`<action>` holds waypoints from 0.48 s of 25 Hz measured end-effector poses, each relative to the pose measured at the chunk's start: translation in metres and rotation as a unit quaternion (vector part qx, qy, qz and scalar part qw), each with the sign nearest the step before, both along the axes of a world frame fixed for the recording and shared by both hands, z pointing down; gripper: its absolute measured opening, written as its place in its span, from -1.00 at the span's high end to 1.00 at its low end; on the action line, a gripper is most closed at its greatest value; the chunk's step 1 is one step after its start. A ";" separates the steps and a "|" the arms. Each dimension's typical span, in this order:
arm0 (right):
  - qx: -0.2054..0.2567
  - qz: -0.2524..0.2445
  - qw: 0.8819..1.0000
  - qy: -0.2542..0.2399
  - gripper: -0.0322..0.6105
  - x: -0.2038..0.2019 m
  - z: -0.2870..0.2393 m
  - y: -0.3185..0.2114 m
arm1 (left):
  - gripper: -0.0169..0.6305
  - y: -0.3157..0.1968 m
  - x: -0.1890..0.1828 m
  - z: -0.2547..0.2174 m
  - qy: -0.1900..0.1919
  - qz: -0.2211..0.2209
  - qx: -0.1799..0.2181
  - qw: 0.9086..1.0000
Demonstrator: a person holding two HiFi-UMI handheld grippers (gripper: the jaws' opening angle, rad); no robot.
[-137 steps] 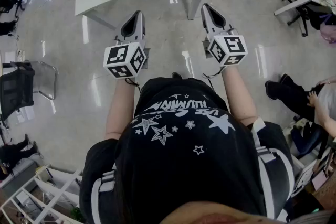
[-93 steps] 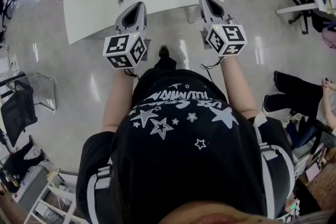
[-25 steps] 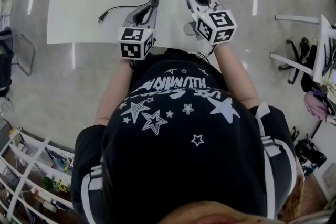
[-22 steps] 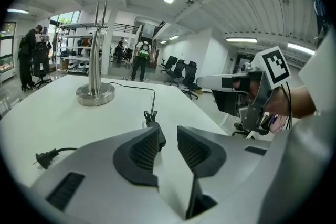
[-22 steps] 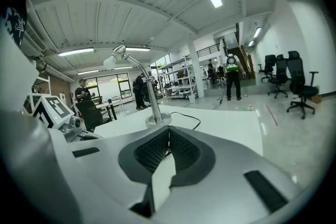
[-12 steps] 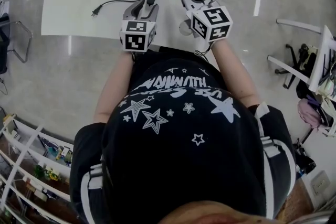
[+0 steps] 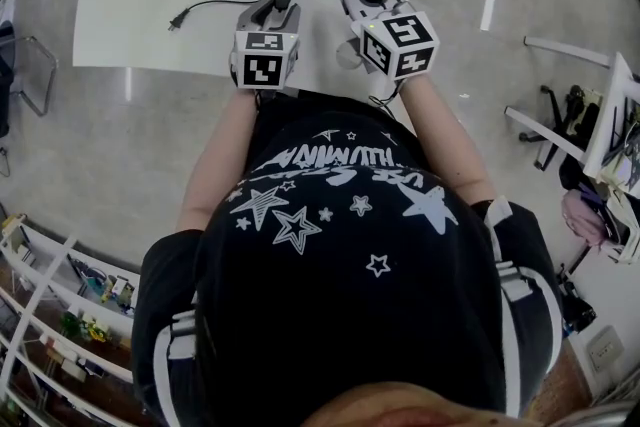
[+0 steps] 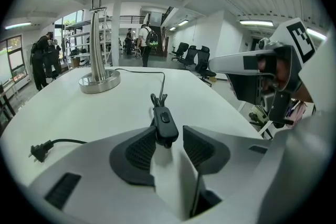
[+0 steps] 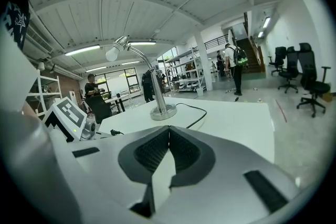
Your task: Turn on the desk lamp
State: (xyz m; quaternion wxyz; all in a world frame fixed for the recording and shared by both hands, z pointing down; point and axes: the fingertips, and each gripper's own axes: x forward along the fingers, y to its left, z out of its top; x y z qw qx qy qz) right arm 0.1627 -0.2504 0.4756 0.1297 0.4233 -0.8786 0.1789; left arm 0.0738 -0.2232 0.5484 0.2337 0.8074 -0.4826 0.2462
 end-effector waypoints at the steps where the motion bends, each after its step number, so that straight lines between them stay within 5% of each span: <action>1: -0.002 -0.001 1.000 0.001 0.88 0.000 0.001 0.000 | 0.42 -0.001 -0.001 0.001 -0.003 -0.005 0.001 1.000; 12: -0.037 -0.064 0.997 0.008 0.88 -0.029 0.014 0.000 | 0.50 -0.007 -0.004 -0.002 0.008 -0.006 -0.009 1.000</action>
